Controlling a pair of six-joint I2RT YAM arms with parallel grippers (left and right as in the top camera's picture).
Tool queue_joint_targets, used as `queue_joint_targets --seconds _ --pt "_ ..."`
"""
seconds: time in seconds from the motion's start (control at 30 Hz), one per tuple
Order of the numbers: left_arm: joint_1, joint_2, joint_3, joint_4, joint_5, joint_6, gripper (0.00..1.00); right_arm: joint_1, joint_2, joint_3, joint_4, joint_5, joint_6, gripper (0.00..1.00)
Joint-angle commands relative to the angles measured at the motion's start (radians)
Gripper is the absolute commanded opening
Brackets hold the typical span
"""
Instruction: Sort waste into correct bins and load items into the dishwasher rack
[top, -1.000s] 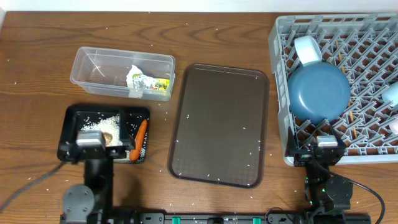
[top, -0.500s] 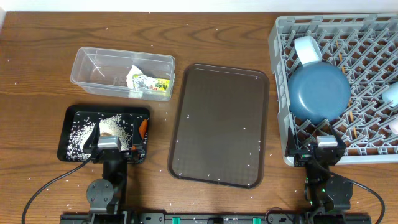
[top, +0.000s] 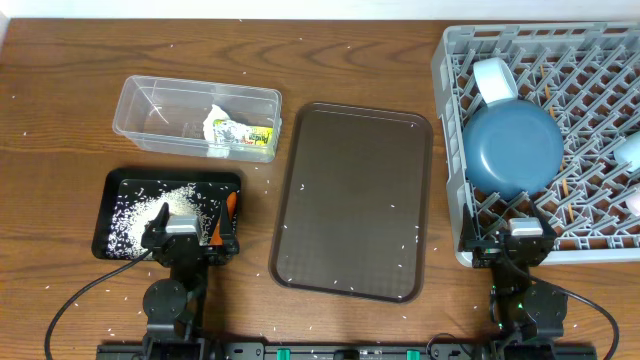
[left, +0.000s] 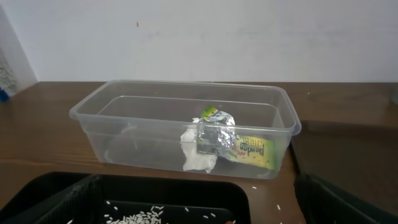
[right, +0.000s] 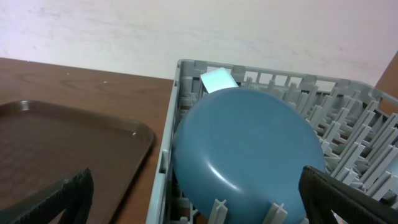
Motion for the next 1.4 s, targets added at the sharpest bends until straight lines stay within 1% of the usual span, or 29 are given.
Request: queue_joint_targets --seconds 0.0,0.37,0.63,0.83,1.0,1.37 --pt "0.001 -0.005 -0.013 -0.049 -0.013 -0.008 0.98 -0.008 -0.006 -0.004 -0.001 -0.004 0.018 0.99" --pt "0.001 0.017 0.005 -0.051 -0.013 -0.008 0.98 -0.008 -0.006 -0.004 -0.001 -0.004 0.018 0.99" --pt "0.001 0.077 0.003 -0.051 -0.013 -0.008 0.98 -0.008 -0.006 -0.004 -0.001 -0.004 0.018 0.99" --pt "0.001 0.053 -0.012 -0.050 -0.013 -0.008 0.98 -0.008 -0.006 -0.004 -0.001 -0.004 0.018 0.99" --pt "0.001 -0.013 -0.012 -0.049 -0.013 -0.008 0.98 -0.008 -0.006 -0.004 -0.001 -0.004 0.018 0.99" --pt "0.001 -0.009 -0.013 -0.047 -0.013 -0.008 0.98 -0.008 -0.006 -0.004 -0.001 -0.004 0.018 0.99"
